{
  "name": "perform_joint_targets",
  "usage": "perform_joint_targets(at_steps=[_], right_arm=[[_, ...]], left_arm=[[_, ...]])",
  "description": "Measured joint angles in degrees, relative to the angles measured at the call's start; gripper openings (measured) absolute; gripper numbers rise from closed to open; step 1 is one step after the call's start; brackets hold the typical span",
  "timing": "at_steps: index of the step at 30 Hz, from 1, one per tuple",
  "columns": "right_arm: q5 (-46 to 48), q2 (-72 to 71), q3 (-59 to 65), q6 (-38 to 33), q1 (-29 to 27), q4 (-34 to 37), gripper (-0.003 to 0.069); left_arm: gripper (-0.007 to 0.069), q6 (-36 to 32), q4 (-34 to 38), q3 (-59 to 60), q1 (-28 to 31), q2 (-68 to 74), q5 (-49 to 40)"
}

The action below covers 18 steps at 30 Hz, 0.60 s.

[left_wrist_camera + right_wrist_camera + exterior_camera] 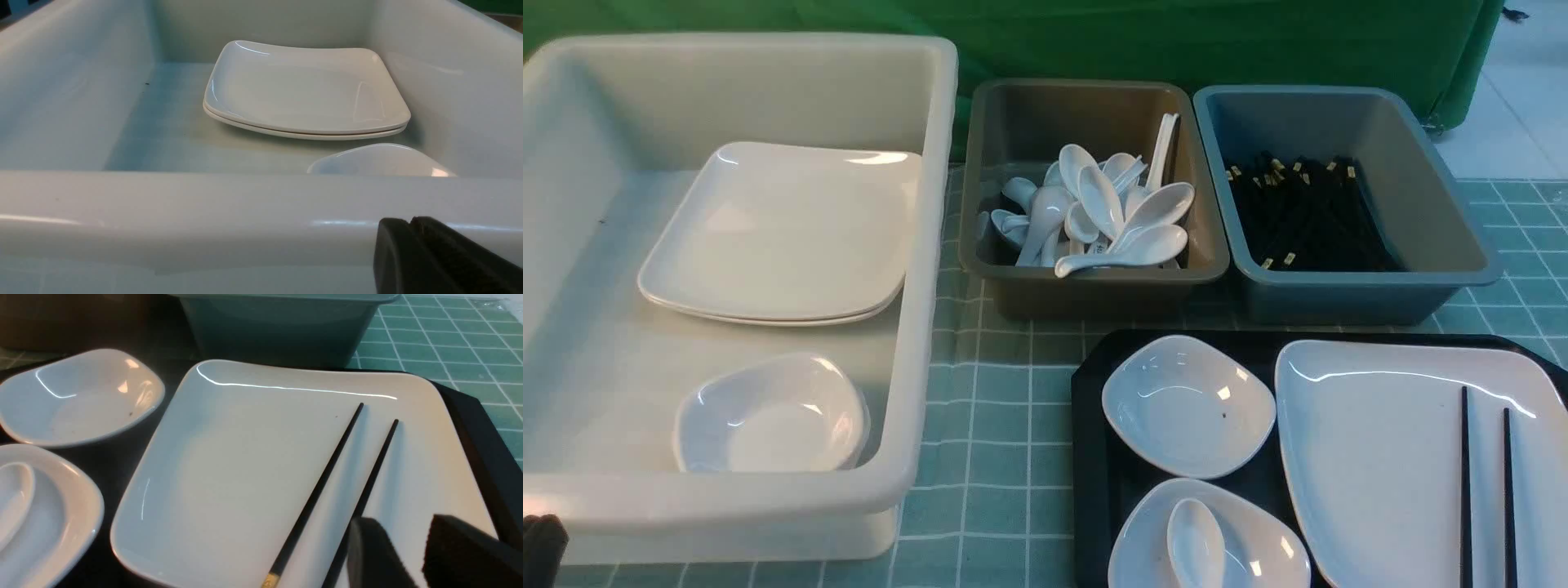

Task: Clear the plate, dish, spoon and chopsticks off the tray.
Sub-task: Use the right arm to grab a pair of chopsticks from the plate

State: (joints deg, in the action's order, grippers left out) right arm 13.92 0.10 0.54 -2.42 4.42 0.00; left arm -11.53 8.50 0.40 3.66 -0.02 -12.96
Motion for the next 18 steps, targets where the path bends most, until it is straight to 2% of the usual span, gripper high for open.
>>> perform_joint_targets(at_steps=[17, 18], right_arm=[[0.0, 0.0, 0.0, 0.0, 0.0, 0.0, 0.0242], [0.0, 0.0, 0.0, 0.0, 0.0, 0.0, 0.0242]], left_arm=[[0.0017, 0.0, 0.0, 0.0, 0.0, 0.0, 0.05], [0.0017, 0.0, 2.11, 0.0, 0.0, 0.0, 1.26]])
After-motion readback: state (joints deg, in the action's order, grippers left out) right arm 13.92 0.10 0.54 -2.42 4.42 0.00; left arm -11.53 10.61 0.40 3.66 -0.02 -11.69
